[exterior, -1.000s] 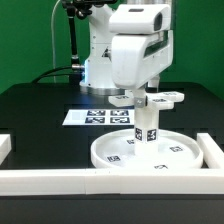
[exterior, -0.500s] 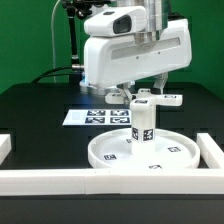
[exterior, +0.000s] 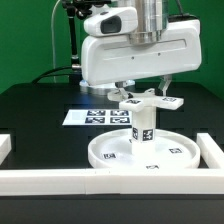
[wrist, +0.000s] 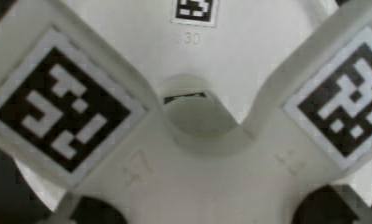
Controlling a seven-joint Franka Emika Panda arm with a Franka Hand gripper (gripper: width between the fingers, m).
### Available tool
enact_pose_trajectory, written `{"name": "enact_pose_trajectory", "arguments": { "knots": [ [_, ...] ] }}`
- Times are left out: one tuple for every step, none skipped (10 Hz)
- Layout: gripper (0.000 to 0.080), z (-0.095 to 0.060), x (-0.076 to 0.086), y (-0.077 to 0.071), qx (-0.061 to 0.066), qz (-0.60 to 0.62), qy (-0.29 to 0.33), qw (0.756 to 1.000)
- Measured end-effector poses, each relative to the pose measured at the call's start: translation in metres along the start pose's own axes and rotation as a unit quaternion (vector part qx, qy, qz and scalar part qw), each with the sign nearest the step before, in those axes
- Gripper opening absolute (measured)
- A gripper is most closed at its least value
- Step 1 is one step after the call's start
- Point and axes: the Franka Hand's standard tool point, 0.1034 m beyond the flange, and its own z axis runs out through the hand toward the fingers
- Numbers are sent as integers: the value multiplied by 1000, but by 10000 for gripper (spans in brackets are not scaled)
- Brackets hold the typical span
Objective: Assemble round table
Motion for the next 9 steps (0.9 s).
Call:
{"name": "enact_pose_trajectory", "arguments": {
  "knots": [
    [449, 0, 0, -1, 5, 74, 7, 997],
    [449, 1, -1, -3, 7, 145, 17, 989],
    [449, 1, -2, -5, 7, 209, 25, 978],
    [449, 1, -2, -7, 10, 240, 30, 970],
    [449, 1, 0, -7, 10, 254, 38, 966],
    [449, 1, 0, -6, 14, 299, 37, 953],
    [449, 1, 0, -6, 15, 319, 37, 947],
    [449, 2, 0, -6, 16, 344, 36, 938],
    [449, 2, 0, -6, 18, 372, 36, 928]
  ]
}}
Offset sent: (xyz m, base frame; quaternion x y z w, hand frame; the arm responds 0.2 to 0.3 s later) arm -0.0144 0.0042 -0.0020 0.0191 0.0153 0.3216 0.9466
